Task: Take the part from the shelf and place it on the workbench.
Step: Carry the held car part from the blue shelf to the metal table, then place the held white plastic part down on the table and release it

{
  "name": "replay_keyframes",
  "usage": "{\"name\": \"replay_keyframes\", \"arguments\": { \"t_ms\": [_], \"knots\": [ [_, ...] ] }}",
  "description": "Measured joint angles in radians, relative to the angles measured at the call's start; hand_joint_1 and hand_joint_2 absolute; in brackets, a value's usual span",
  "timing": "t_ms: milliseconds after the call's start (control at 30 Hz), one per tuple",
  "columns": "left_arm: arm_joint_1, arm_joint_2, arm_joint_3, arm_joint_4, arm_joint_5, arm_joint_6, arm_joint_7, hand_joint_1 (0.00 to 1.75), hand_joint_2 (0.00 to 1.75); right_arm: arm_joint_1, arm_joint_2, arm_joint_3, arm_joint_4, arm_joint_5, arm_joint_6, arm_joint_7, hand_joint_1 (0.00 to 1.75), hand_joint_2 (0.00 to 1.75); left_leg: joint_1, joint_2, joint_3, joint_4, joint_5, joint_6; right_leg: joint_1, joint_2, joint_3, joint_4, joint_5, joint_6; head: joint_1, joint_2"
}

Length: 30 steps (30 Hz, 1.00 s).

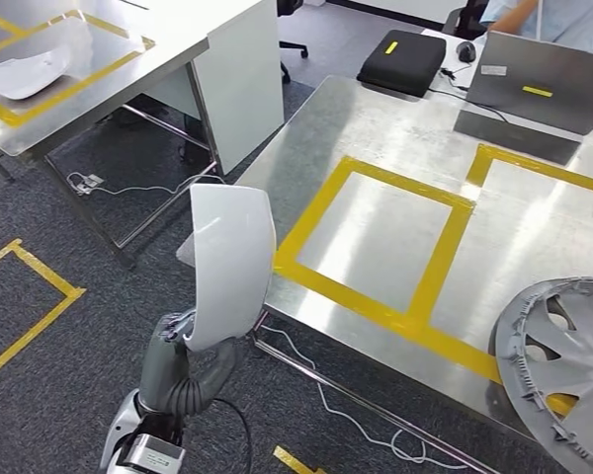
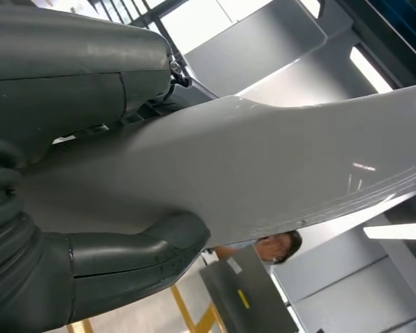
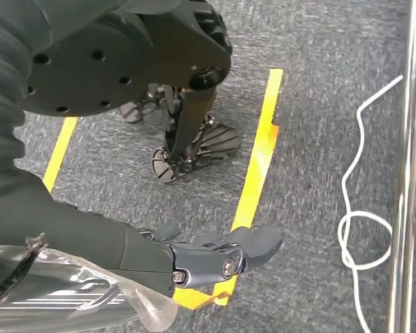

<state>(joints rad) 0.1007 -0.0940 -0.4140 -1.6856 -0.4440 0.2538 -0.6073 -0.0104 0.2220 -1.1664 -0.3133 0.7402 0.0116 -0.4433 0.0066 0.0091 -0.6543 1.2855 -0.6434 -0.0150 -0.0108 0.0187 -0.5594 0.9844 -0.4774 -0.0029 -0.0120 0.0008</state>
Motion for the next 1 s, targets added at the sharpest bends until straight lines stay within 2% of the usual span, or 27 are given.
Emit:
{"name": "replay_keyframes", "arguments": {
  "t_ms": [33, 67, 100, 133, 167, 233, 267, 300, 333, 400, 433, 467, 500, 533, 567, 600, 667, 700, 733, 800, 833, 900, 933, 967, 1000],
  "knots": [
    [0.0, 0.001, 0.0, 0.001, 0.0, 0.0, 0.0, 1.75, 1.75, 0.001, 0.0, -0.001, -0.001, 0.001, 0.0, 0.0, 0.0, 1.75, 0.0, -0.001, -0.007, 0.009, 0.011, 0.002, 0.001, 0.011, 0.001, 0.0, 0.0, 0.0, 0.0, 0.0],
    [0.0, 0.001, 0.0, 0.001, 0.0, 0.0, 0.0, 1.75, 1.75, 0.001, 0.0, -0.001, -0.001, 0.001, 0.0, 0.0, 0.0, 1.75, 0.0, -0.004, 0.007, -0.028, 0.044, 0.006, 0.002, 0.024, 0.002, 0.001, 0.0, 0.0, 0.0, 0.0],
    [0.0, 0.001, 0.0, 0.001, 0.0, 0.0, 0.0, 1.75, 1.75, 0.001, 0.0, -0.002, -0.001, 0.002, 0.0, 0.0, 0.0, 1.75, 0.0, -0.014, 0.035, -0.094, 0.086, 0.011, 0.002, 0.036, 0.004, 0.001, 0.0, 0.0, 0.0, 0.0],
    [0.0, 0.001, 0.0, 0.001, 0.0, 0.0, 0.0, 1.75, 1.75, 0.001, 0.001, -0.002, -0.001, 0.002, 0.001, 0.0, 0.0, 1.75, 0.0, -0.034, 0.066, -0.166, 0.122, 0.017, 0.003, 0.048, 0.004, 0.001, 0.0, 0.001, 0.0, 0.0],
    [-0.001, 0.001, 0.0, 0.001, 0.0, 0.0, 0.0, 1.75, 1.75, 0.0, 0.002, -0.002, -0.001, 0.003, 0.001, 0.0, 0.0, 1.75, 0.001, -0.052, 0.093, -0.229, 0.146, 0.022, 0.003, 0.06, 0.003, 0.003, 0.001, 0.004, 0.0, 0.0],
    [-0.001, 0.001, 0.001, 0.002, 0.0, 0.001, 0.001, 1.75, 1.75, 0.0, 0.004, -0.002, -0.001, 0.004, 0.002, 0.0, 0.0, 1.75, 0.0, -0.074, 0.112, -0.28, 0.154, 0.026, 0.002, 0.077, -0.006, 0.005, 0.004, 0.015, 0.001, 0.0],
    [-0.002, 0.0, 0.001, 0.002, -0.001, 0.001, 0.001, 1.75, 1.75, 0.001, 0.004, -0.002, -0.001, 0.004, 0.003, 0.0, 0.0, 1.75, 0.0, -0.069, 0.112, -0.285, 0.154, 0.027, 0.0, 0.085, -0.011, 0.004, 0.006, 0.022, 0.001, 0.0],
    [-0.003, 0.0, 0.001, 0.002, -0.001, 0.001, 0.001, 1.75, 1.75, 0.003, 0.004, -0.002, -0.002, 0.005, 0.003, 0.0, 0.0, 1.75, 0.0, -0.061, 0.112, -0.288, 0.157, 0.031, -0.002, 0.084, -0.017, 0.004, 0.006, 0.028, 0.001, 0.0],
    [-0.005, -0.001, 0.001, 0.002, -0.002, 0.0, 0.002, 1.75, 1.75, 0.005, 0.004, -0.003, -0.002, 0.006, 0.003, 0.0, 0.0, 1.75, 0.002, -0.052, 0.113, -0.293, 0.16, 0.035, -0.002, 0.07, -0.024, 0.013, -0.001, 0.034, 0.004, 0.0],
    [-0.007, -0.003, 0.001, 0.003, -0.004, 0.0, 0.003, 1.75, 1.75, 0.004, 0.004, -0.004, -0.002, 0.008, 0.003, 0.0, 0.0, 1.75, 0.005, -0.029, 0.116, -0.302, 0.165, 0.045, 0.0, 0.023, -0.062, 0.084, -0.045, 0.042, 0.011, 0.0],
    [-0.007, -0.003, 0.001, 0.004, -0.005, 0.0, 0.003, 1.75, 1.75, 0.002, 0.004, -0.004, -0.002, 0.009, 0.003, 0.0, 0.0, 1.75, 0.005, -0.017, 0.116, -0.302, 0.165, 0.047, 0.0, 0.003, -0.092, 0.147, -0.078, 0.046, 0.015, 0.0],
    [-0.007, -0.003, 0.002, 0.005, -0.005, 0.0, 0.004, 1.75, 1.75, 0.0, 0.004, -0.005, -0.002, 0.011, 0.004, 0.0, 0.0, 1.75, 0.004, -0.005, 0.115, -0.302, 0.164, 0.048, -0.001, -0.006, -0.126, 0.216, -0.106, 0.049, 0.015, 0.0],
    [-0.007, -0.003, 0.002, 0.006, -0.006, -0.001, 0.005, 1.75, 1.75, -0.001, 0.004, -0.006, -0.002, 0.012, 0.004, 0.0, 0.0, 1.75, 0.003, 0.008, 0.115, -0.302, 0.164, 0.048, -0.001, -0.01, -0.151, 0.268, -0.122, 0.052, 0.015, 0.0],
    [-0.007, -0.003, 0.002, 0.007, -0.007, -0.001, 0.005, 1.75, 1.75, 0.0, 0.004, -0.007, -0.002, 0.014, 0.004, 0.0, 0.0, 1.75, 0.003, 0.02, 0.115, -0.302, 0.163, 0.048, -0.001, -0.012, -0.16, 0.288, -0.12, 0.054, 0.015, 0.0],
    [-0.008, -0.003, 0.002, 0.008, -0.008, -0.001, 0.005, 1.75, 1.75, 0.001, 0.004, -0.007, -0.002, 0.015, 0.004, 0.0, 0.0, 1.75, 0.003, 0.03, 0.116, -0.302, 0.162, 0.047, -0.002, -0.016, -0.148, 0.267, -0.1, 0.055, 0.015, 0.0],
    [-0.01, -0.003, 0.002, 0.009, -0.009, -0.001, 0.006, 1.75, 1.75, 0.002, 0.004, -0.008, -0.003, 0.017, 0.004, 0.0, 0.0, 1.75, 0.003, 0.039, 0.118, -0.301, 0.16, 0.045, -0.002, -0.024, -0.115, 0.206, -0.066, 0.055, 0.015, 0.0],
    [-0.015, -0.003, 0.002, 0.009, -0.014, -0.001, 0.008, 1.75, 1.75, 0.0, 0.004, -0.008, -0.003, 0.02, 0.004, 0.0, 0.0, 1.75, -0.001, 0.056, 0.122, -0.299, 0.155, 0.037, 0.002, -0.064, -0.036, 0.064, -0.016, 0.05, 0.016, 0.0],
    [-0.017, -0.003, 0.002, 0.01, -0.017, -0.001, 0.01, 1.75, 1.75, -0.002, 0.004, -0.008, -0.003, 0.021, 0.004, -0.001, 0.0, 1.75, -0.005, 0.063, 0.123, -0.298, 0.153, 0.032, 0.004, -0.078, -0.011, 0.02, -0.007, 0.043, 0.015, 0.0],
    [-0.019, -0.003, 0.001, 0.01, -0.021, -0.001, 0.012, 1.75, 1.75, -0.004, 0.004, -0.008, -0.004, 0.022, 0.003, -0.001, 0.0, 1.75, -0.008, 0.07, 0.124, -0.296, 0.151, 0.028, 0.007, -0.085, -0.002, 0.003, -0.008, 0.037, 0.015, 0.0],
    [-0.022, -0.003, 0.001, 0.01, -0.028, -0.001, 0.016, 1.75, 1.75, -0.004, 0.004, -0.009, -0.004, 0.025, 0.003, -0.001, 0.0, 1.75, -0.009, 0.084, 0.126, -0.296, 0.148, 0.019, 0.008, -0.065, -0.003, 0.002, -0.005, 0.023, 0.014, 0.0],
    [-0.025, -0.004, 0.0, 0.01, -0.033, -0.001, 0.018, 1.75, 1.75, -0.003, 0.004, -0.009, -0.004, 0.026, 0.004, -0.001, 0.0, 1.75, -0.007, 0.079, 0.126, -0.29, 0.14, 0.013, 0.007, -0.057, -0.003, 0.001, -0.003, 0.017, 0.013, 0.0],
    [-0.032, -0.003, 0.0, 0.01, -0.042, 0.0, 0.022, 1.75, 1.75, -0.003, 0.004, -0.01, -0.004, 0.031, 0.004, -0.002, 0.0, 1.75, -0.003, 0.045, 0.103, -0.228, 0.096, 0.002, 0.003, -0.038, -0.002, -0.002, 0.001, 0.005, 0.01, 0.0],
    [-0.034, -0.002, 0.0, 0.011, -0.048, 0.0, 0.025, 1.75, 1.75, -0.004, 0.004, -0.01, -0.004, 0.034, 0.004, -0.002, 0.0, 1.75, -0.001, 0.023, 0.077, -0.165, 0.061, 0.0, 0.002, -0.029, -0.003, -0.002, 0.002, 0.002, 0.007, 0.0],
    [-0.035, -0.001, 0.0, 0.013, -0.054, 0.001, 0.029, 1.75, 1.75, -0.005, 0.004, -0.01, -0.004, 0.037, 0.005, -0.002, 0.0, 1.75, 0.0, 0.01, 0.044, -0.092, 0.028, -0.002, 0.003, -0.018, -0.004, -0.002, 0.003, -0.001, 0.006, 0.0],
    [-0.036, 0.0, 0.0, 0.015, -0.061, 0.002, 0.035, 1.75, 1.75, -0.005, 0.004, -0.011, -0.004, 0.039, 0.006, -0.002, 0.0, 1.75, 0.0, 0.003, 0.015, -0.032, 0.008, -0.001, 0.004, -0.007, -0.004, -0.001, 0.003, -0.002, 0.006, 0.0]
  ]
}}
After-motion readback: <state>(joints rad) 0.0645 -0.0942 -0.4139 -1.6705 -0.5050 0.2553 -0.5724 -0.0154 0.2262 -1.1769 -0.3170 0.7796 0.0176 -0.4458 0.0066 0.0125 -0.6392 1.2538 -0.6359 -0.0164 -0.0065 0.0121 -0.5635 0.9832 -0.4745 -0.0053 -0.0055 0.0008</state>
